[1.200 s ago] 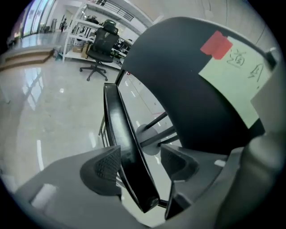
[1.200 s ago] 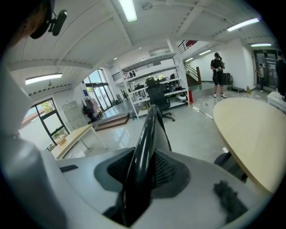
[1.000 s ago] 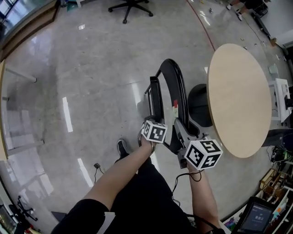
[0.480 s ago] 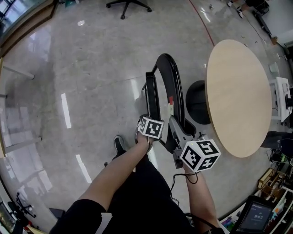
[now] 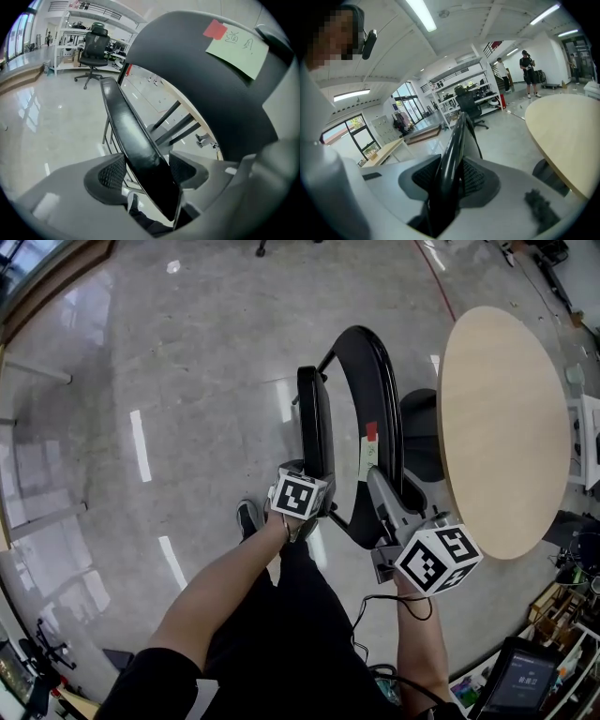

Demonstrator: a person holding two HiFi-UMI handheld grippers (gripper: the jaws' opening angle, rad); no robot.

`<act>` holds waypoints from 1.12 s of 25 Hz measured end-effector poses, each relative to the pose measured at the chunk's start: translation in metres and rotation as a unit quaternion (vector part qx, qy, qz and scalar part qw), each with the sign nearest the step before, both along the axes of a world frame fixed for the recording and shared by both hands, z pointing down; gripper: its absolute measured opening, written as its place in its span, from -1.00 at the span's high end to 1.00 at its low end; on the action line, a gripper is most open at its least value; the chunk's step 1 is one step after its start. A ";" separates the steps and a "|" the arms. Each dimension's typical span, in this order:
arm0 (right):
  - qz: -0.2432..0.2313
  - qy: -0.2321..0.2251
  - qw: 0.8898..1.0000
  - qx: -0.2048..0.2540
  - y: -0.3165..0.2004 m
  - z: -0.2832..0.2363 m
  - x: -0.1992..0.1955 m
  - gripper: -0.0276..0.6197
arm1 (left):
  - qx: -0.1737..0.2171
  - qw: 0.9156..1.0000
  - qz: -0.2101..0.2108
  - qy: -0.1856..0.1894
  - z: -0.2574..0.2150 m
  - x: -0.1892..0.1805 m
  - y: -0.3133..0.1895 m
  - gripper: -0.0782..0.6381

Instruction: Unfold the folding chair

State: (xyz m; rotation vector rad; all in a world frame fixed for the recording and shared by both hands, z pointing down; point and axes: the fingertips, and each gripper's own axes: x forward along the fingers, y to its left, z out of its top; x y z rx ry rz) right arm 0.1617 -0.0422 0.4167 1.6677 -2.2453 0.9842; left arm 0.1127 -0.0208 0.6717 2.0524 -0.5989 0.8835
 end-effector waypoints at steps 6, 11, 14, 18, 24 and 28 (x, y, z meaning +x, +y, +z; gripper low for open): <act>0.010 -0.006 1.000 -0.007 0.009 0.005 0.026 0.55 | -0.011 1.000 -0.015 0.004 0.006 -0.008 0.005 -0.03; 0.009 -0.023 1.000 -0.020 0.011 0.010 0.058 0.55 | -0.042 0.999 -0.029 0.006 0.014 -0.030 0.003 0.00; 0.009 -0.028 0.999 -0.025 0.011 0.014 0.068 0.55 | -0.049 0.998 -0.033 0.012 0.019 -0.038 0.002 0.01; 0.021 -0.027 0.999 -0.035 0.013 0.020 0.090 0.56 | -0.057 0.997 -0.038 0.022 0.023 -0.042 0.002 0.02; -0.017 0.031 0.995 -0.098 0.013 0.031 0.096 0.55 | -0.056 0.997 -0.035 0.033 0.023 -0.044 0.000 0.02; -0.021 0.049 0.990 -0.131 0.017 0.041 0.101 0.55 | -0.061 0.997 -0.040 0.031 0.031 -0.053 0.003 0.02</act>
